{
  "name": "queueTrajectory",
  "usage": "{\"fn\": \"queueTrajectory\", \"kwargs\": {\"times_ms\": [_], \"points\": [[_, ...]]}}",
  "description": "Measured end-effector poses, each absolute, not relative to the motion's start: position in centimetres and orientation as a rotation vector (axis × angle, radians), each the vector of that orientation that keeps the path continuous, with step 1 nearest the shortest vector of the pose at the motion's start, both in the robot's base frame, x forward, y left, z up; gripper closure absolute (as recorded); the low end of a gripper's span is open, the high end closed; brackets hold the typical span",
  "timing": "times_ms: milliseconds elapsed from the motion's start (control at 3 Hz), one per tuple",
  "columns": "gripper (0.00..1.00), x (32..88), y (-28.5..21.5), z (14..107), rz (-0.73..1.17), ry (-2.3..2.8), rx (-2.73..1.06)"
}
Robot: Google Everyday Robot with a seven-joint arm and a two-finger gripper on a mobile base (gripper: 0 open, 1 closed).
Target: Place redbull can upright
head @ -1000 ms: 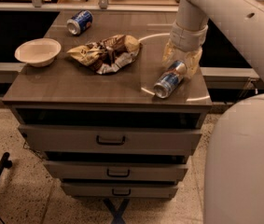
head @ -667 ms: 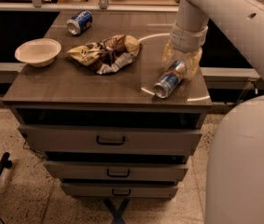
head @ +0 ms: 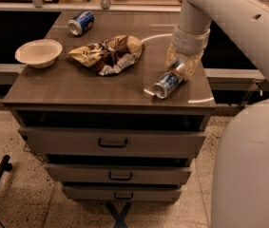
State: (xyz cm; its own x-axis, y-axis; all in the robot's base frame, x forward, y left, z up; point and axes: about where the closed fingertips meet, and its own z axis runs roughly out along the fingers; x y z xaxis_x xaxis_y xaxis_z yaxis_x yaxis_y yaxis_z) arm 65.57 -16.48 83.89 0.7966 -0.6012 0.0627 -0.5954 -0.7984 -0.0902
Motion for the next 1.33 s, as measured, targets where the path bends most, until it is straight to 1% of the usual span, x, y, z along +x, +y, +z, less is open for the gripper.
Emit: {"fn": "queueTrajectory", "kwargs": {"times_ms": [333, 667, 1000, 1333], "points": [[0.85, 65.6, -16.3, 83.9, -0.135, 0.959, -2.919], [1.00, 65.9, -16.6, 85.5, -0.128, 0.962, -2.813], [1.00, 66.3, -18.8, 90.1, -0.232, 0.904, -2.682], [1.00, 65.7, -20.7, 95.3, -0.388, 0.823, -2.539]]}}
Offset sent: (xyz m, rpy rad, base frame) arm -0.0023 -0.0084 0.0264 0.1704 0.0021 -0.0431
